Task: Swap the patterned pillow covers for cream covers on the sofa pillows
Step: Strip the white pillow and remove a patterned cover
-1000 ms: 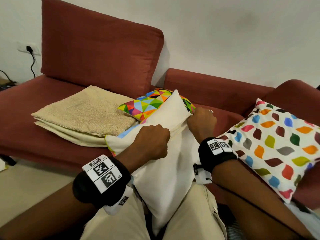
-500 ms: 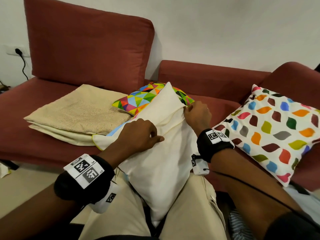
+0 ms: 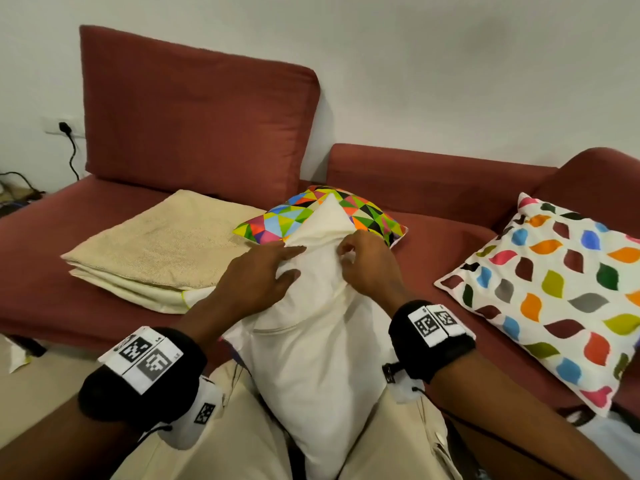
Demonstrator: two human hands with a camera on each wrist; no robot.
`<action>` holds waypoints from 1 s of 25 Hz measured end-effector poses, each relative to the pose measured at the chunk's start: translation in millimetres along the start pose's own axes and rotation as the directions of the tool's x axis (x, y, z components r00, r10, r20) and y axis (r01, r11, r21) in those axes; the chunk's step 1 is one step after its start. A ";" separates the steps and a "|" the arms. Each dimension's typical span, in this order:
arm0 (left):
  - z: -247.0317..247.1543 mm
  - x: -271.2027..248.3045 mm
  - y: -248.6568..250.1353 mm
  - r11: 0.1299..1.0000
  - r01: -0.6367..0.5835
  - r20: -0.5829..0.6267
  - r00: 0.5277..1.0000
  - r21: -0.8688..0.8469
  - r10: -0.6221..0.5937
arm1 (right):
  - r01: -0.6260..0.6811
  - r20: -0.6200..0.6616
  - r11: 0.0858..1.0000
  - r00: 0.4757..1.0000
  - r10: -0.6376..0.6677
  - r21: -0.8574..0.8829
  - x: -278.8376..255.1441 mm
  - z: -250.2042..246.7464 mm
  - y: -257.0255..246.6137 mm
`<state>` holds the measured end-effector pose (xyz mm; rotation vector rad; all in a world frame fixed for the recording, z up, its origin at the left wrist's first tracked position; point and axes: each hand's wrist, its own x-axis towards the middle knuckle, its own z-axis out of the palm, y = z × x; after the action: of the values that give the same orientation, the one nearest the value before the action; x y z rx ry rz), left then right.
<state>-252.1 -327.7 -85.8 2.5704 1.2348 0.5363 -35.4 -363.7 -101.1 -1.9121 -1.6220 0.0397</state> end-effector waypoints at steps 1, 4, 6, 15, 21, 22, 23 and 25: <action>-0.3 1.9 0.5 1.000 0.005 0.030 1.000 0.024 -0.006 | 0.111 0.053 0.992 0.992 -0.115 0.065 1.7 4.9 -8.6; -2.3 4.8 6.9 0.995 -0.023 0.008 1.000 0.097 0.023 | 0.221 0.245 0.969 0.939 -0.241 0.109 14.0 16.0 -29.9; -6.1 8.4 7.1 0.986 -0.005 -0.020 1.000 0.169 0.008 | 0.119 0.349 0.989 0.934 -0.081 -0.088 24.3 22.2 -30.9; 7.8 39.6 5.3 0.996 0.049 -0.113 0.993 0.074 -0.041 | 0.029 0.216 0.998 0.976 -0.016 -0.054 6.3 19.5 -11.8; 10.8 75.7 -1.2 0.971 0.234 -0.041 0.971 -0.054 -0.236 | 0.229 0.089 0.971 0.971 -0.223 -0.062 -54.5 4.1 -8.5; 13.5 76.8 -5.4 0.971 0.238 -0.035 0.971 -0.009 -0.238 | 0.282 0.083 0.957 0.957 -0.277 -0.062 -67.1 -2.0 -7.9; 15.5 77.0 -9.2 0.967 0.254 -0.037 0.967 0.020 -0.253 | 0.323 0.087 0.944 0.944 -0.317 -0.065 -78.2 -9.5 -6.9; 22.5 76.3 -17.2 0.959 0.285 -0.002 0.959 0.010 -0.285 | 0.356 0.106 0.931 0.932 -0.347 -0.076 -92.6 -25.9 -3.9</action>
<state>-210.7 -258.3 -95.5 2.3404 1.5763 0.4693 -51.0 -458.0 -111.9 -1.6777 -2.0399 -0.1016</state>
